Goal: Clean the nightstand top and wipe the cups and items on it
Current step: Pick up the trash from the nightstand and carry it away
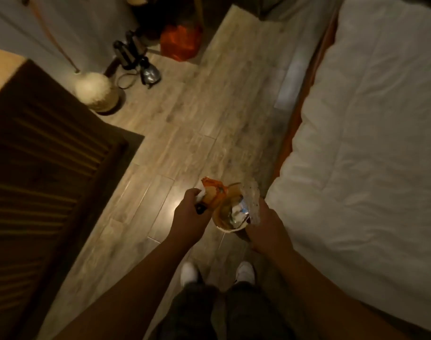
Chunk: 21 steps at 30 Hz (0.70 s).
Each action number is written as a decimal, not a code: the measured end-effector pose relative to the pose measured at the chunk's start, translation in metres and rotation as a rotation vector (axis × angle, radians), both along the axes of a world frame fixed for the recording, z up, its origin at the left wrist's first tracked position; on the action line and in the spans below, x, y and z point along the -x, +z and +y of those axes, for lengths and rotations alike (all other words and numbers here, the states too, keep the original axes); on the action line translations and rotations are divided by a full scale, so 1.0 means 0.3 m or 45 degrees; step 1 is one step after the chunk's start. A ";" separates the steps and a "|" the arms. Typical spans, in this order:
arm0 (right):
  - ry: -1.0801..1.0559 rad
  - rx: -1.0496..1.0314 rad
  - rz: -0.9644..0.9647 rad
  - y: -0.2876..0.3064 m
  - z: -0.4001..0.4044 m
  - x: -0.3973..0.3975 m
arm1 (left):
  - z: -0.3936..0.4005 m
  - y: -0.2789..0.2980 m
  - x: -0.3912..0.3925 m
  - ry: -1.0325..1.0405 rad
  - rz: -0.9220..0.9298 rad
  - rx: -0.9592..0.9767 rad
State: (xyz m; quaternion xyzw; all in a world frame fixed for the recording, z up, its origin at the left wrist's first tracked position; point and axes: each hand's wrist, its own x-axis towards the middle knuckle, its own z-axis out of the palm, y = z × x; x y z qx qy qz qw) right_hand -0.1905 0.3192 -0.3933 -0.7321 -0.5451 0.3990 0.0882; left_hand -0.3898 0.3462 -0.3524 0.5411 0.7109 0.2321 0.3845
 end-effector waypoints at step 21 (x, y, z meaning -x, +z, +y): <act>-1.197 0.309 0.251 -1.255 0.218 0.299 | 0.328 -1.379 -0.026 -0.555 -0.047 0.400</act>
